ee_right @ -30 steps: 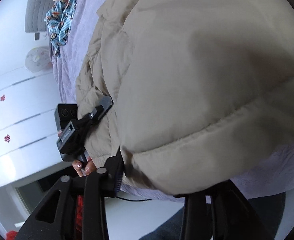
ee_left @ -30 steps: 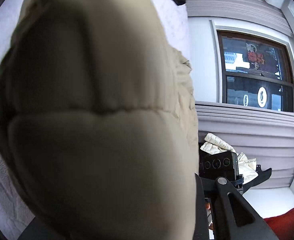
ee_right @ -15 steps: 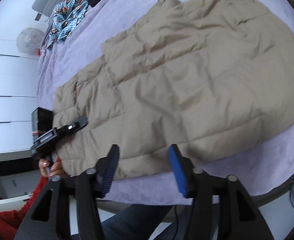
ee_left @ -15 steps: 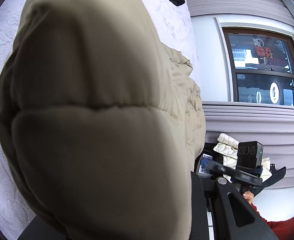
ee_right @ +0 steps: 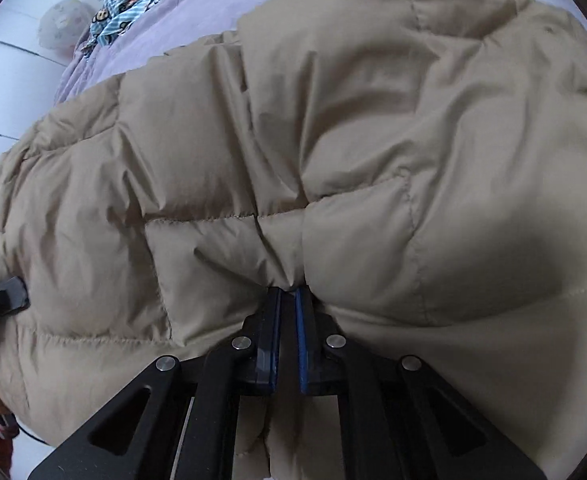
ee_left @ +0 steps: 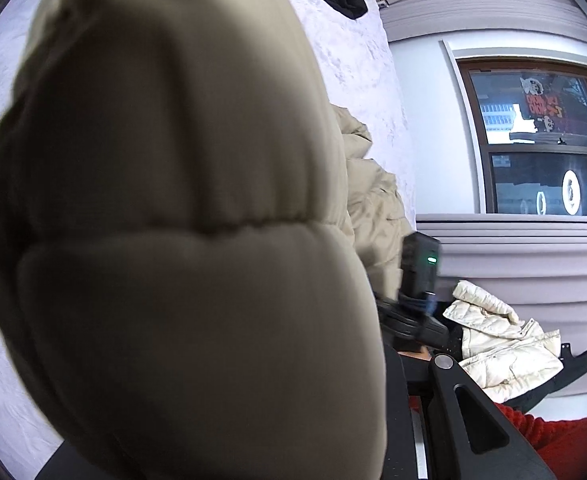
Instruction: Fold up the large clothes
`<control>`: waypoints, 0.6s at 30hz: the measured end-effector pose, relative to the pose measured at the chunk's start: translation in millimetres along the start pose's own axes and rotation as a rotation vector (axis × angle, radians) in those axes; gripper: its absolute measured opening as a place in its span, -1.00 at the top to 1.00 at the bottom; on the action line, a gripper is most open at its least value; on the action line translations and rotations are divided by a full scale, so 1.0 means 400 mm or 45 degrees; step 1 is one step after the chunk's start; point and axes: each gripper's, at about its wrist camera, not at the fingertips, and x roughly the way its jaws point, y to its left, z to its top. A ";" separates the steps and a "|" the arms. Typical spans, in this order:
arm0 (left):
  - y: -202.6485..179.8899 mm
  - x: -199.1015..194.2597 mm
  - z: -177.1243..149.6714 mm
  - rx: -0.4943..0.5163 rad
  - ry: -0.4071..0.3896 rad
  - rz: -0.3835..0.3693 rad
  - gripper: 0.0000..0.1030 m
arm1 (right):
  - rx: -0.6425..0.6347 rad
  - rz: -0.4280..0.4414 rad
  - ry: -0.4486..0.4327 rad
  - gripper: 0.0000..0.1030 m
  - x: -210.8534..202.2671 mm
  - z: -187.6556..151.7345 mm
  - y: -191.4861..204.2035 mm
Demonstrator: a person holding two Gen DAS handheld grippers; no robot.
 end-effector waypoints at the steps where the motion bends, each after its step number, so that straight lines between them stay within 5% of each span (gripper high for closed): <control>1: -0.038 0.012 0.004 0.015 0.004 0.005 0.45 | 0.028 0.025 0.009 0.89 0.010 0.006 -0.012; 9: -0.357 0.141 0.051 0.205 0.103 0.189 0.45 | 0.121 0.187 0.068 0.89 -0.019 0.026 -0.076; 14: -0.531 0.278 0.072 0.356 0.203 0.289 0.44 | 0.202 0.253 -0.128 0.89 -0.215 0.011 -0.200; 18: -0.612 0.446 0.085 0.392 0.282 0.280 -0.03 | 0.342 0.242 -0.230 0.89 -0.323 -0.033 -0.347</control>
